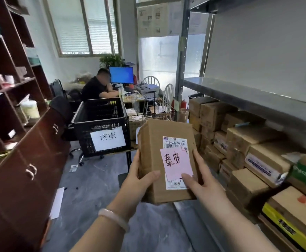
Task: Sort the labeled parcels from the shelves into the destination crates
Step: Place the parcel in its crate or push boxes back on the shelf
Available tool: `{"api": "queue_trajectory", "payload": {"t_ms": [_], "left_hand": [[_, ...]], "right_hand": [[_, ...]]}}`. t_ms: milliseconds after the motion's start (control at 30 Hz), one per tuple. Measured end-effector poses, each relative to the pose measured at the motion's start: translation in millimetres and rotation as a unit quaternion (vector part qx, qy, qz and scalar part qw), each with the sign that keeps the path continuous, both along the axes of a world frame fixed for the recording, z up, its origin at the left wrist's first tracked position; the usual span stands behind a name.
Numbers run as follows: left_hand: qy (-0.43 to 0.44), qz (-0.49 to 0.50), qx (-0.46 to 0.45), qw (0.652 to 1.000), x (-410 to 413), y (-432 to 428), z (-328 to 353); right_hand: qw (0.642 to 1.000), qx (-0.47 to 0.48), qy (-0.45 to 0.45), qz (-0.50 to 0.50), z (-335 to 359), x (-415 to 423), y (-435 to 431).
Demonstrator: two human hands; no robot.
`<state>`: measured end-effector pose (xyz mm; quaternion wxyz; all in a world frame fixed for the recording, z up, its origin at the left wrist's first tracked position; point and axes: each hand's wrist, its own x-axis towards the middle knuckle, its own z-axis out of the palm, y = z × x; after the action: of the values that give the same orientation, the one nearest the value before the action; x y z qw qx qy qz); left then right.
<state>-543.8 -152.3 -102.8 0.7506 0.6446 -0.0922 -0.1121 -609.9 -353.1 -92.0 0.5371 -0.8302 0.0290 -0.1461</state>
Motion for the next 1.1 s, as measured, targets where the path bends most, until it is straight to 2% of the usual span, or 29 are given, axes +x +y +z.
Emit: {"api": "queue_trajectory", "payload": {"t_ms": [167,367,500,700,1100], "left_hand": [[-0.001,0.047,0.002,0.999,51,8,-9],[-0.071,0.054,0.072,0.993,141,25,-10],[-0.165,0.066,0.164,0.97,204,41,-3],[-0.232,0.029,0.257,0.938,293,59,7],[-0.244,0.033,0.276,0.929,434,47,5]], "right_hand": [[0.997,0.066,-0.009,0.026,-18,66,15],[0.999,0.049,-0.014,-0.006,-18,166,40],[0.998,0.049,-0.026,-0.022,-15,234,61],[0.997,0.041,-0.055,-0.039,-9,317,85],[0.997,-0.064,-0.032,-0.018,-16,455,64]]}}
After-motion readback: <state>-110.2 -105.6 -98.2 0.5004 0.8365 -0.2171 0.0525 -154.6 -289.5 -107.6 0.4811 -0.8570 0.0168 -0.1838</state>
